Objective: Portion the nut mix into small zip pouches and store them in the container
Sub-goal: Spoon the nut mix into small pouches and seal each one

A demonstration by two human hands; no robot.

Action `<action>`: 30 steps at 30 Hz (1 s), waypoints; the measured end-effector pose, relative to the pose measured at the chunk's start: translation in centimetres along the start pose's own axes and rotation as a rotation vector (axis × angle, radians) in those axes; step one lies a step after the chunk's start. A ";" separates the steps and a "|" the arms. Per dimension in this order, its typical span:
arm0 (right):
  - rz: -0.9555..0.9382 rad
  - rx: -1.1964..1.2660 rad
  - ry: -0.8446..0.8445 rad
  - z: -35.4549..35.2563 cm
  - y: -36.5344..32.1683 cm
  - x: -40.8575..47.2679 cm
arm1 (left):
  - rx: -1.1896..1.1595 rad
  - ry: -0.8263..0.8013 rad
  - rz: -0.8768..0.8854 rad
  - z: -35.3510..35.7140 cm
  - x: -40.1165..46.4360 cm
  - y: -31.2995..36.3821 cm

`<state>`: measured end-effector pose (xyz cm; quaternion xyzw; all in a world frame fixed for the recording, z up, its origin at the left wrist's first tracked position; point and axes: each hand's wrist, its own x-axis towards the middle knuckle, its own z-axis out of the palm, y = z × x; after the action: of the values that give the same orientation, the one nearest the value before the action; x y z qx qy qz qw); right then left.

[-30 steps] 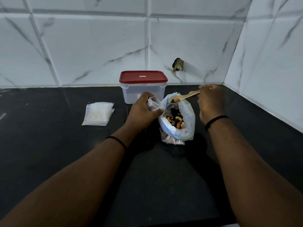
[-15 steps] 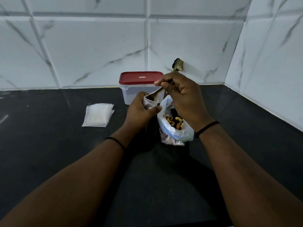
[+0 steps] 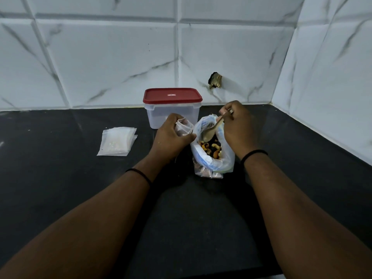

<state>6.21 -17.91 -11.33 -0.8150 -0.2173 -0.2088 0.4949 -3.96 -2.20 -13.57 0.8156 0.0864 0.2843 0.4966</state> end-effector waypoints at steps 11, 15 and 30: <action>0.196 -0.005 -0.121 0.0 0.2 0.9 | 0.026 -0.033 -0.018 -0.1 -0.1 0.1; 0.320 0.087 -0.078 0.0 0.3 0.8 | 0.021 -0.029 -0.019 -0.1 -0.1 0.3; 0.461 0.277 0.133 -1.1 0.2 1.2 | 0.029 -0.015 0.006 0.0 -0.1 0.1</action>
<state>7.20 -18.76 -10.33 -0.7522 -0.0197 -0.1119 0.6491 -4.03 -2.27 -13.52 0.8252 0.0841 0.2783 0.4843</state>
